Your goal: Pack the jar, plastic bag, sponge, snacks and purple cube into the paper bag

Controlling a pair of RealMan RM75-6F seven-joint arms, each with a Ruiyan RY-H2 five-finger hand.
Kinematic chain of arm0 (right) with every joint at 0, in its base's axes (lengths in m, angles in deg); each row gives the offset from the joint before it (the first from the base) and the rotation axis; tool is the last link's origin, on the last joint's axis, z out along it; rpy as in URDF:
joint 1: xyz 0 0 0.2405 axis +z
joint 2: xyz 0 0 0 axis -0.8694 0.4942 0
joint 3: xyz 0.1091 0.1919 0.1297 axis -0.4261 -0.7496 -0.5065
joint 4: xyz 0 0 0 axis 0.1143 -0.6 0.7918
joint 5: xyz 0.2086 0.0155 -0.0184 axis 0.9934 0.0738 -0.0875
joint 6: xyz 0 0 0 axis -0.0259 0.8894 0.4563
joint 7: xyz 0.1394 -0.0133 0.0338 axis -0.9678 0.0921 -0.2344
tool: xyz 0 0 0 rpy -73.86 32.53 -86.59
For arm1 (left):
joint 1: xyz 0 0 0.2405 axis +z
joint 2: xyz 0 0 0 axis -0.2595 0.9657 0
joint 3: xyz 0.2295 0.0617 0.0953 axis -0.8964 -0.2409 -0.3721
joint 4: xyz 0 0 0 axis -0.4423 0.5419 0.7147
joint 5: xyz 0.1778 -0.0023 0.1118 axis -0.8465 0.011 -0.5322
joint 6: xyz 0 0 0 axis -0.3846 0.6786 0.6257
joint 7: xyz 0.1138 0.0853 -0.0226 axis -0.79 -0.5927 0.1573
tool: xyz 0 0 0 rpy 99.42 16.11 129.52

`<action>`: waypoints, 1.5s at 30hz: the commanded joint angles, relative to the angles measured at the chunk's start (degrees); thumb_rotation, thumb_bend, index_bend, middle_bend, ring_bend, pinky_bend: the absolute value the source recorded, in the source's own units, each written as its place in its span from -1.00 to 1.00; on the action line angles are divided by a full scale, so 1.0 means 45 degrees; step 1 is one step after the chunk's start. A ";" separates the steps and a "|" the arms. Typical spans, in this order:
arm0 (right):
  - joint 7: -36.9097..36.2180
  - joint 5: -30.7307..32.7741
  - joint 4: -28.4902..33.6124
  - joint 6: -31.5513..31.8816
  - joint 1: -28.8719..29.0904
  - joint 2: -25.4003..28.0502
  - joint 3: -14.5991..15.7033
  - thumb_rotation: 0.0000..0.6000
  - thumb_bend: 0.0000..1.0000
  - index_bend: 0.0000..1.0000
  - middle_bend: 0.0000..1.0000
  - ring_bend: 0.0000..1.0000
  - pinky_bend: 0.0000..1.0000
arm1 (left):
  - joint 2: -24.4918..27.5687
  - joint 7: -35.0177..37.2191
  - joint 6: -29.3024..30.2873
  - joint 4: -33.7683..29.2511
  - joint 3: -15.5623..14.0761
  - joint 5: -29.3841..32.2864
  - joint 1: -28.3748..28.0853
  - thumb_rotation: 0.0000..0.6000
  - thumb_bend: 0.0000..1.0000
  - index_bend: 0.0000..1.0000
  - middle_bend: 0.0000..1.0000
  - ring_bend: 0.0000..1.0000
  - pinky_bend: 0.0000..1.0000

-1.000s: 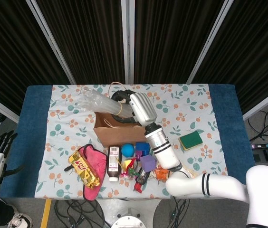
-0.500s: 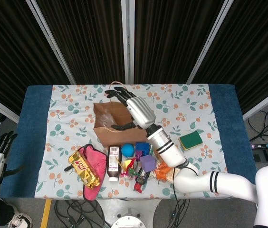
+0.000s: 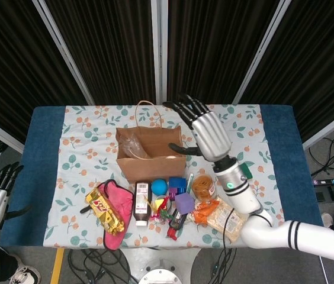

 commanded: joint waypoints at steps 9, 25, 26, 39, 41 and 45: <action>0.1885 0.3009 0.2041 -0.0030 -0.3553 0.1431 0.2825 1.00 -1.00 -0.64 -0.51 -0.79 -0.61 | -0.0056 -0.0359 -0.0027 -0.0236 -0.0116 -0.0215 -0.0085 1.00 -0.79 -0.80 -0.69 -0.87 -0.60; 0.3637 0.4050 0.1118 -0.2030 -0.3247 0.0803 0.3698 1.00 -1.00 -0.66 -0.51 -0.78 -0.60 | -0.0021 -0.0460 -0.0038 -0.0293 -0.0243 -0.0151 0.0075 1.00 -0.79 -0.80 -0.69 -0.87 -0.60; 0.3754 0.4100 0.1179 -0.2078 -0.3220 0.0802 0.3716 1.00 -1.00 -0.66 -0.51 -0.78 -0.60 | -0.0018 -0.0451 -0.0042 -0.0289 -0.0229 -0.0146 0.0064 1.00 -0.79 -0.80 -0.69 -0.87 -0.60; 0.3494 0.4296 0.1235 -0.2121 -0.3202 -0.0051 0.3391 1.00 -1.00 -0.74 -0.57 -0.86 -0.60 | -0.0032 -0.0260 -0.0050 -0.0122 -0.0197 -0.0072 0.0087 1.00 -0.79 -0.80 -0.69 -0.87 -0.60; 0.3372 0.4377 0.1170 -0.2322 -0.3125 -0.0154 0.3316 1.00 -1.00 -0.74 -0.60 -0.89 -0.60 | -0.0039 -0.0224 -0.0047 -0.0082 -0.0193 -0.0063 0.0093 1.00 -0.79 -0.80 -0.69 -0.88 -0.60; 0.3507 0.5003 0.0976 -0.2919 -0.2764 -0.0343 0.3125 1.00 -1.00 -0.74 -0.60 -0.90 -0.61 | -0.0023 -0.0176 -0.0014 -0.0024 -0.0190 -0.0067 0.0110 1.00 -0.79 -0.80 -0.69 -0.87 -0.60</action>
